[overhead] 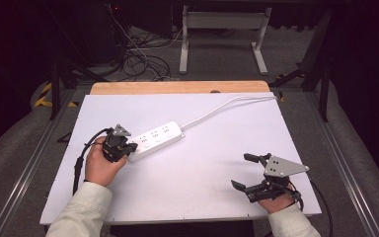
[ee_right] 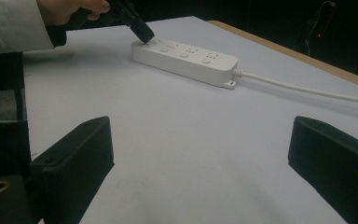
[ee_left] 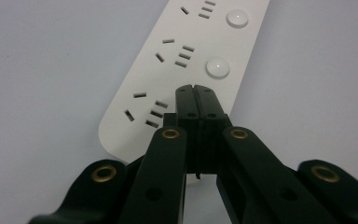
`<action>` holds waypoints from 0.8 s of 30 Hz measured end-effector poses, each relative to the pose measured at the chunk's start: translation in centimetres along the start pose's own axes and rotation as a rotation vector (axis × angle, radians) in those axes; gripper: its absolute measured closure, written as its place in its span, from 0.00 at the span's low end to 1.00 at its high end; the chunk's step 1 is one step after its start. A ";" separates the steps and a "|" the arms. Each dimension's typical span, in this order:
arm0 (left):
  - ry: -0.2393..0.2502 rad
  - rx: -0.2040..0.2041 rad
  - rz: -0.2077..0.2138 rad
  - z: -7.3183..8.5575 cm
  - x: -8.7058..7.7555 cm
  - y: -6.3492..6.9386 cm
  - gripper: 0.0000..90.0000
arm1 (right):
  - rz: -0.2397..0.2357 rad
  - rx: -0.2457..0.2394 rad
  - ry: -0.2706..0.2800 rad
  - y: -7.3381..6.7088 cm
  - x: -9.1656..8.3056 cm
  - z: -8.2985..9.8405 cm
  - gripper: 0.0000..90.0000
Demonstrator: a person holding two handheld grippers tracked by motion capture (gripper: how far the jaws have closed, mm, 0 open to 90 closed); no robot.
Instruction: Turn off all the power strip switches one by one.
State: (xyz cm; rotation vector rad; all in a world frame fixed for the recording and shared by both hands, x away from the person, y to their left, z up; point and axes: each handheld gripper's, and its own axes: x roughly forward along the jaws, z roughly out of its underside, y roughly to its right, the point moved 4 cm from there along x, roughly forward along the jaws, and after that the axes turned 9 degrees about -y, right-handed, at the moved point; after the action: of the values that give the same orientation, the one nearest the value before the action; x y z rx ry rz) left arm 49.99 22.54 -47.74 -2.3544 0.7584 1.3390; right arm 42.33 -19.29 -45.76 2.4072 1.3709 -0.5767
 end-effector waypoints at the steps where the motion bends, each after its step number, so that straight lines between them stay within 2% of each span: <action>1: 0.000 0.000 0.000 0.0 0.0 0.0 1.00 | 0.000 0.000 0.000 0.0 0.0 0.0 0.08; 10: -0.008 0.016 -0.026 0.0 0.1 0.1 1.00 | -0.003 0.001 0.001 0.0 0.0 0.0 0.08; 16: -0.008 0.002 -0.017 0.1 0.4 0.2 1.00 | -0.002 0.003 0.000 0.0 0.0 0.0 0.08; 24: 0.005 0.006 -0.015 0.2 0.5 0.0 1.00 | 0.000 0.002 0.000 0.0 -0.1 0.0 0.08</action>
State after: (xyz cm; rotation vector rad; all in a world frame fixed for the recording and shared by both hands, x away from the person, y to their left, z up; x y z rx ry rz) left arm 50.02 22.47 -48.26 -2.3554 0.7432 1.3228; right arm 42.29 -19.34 -45.73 2.4087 1.3714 -0.5779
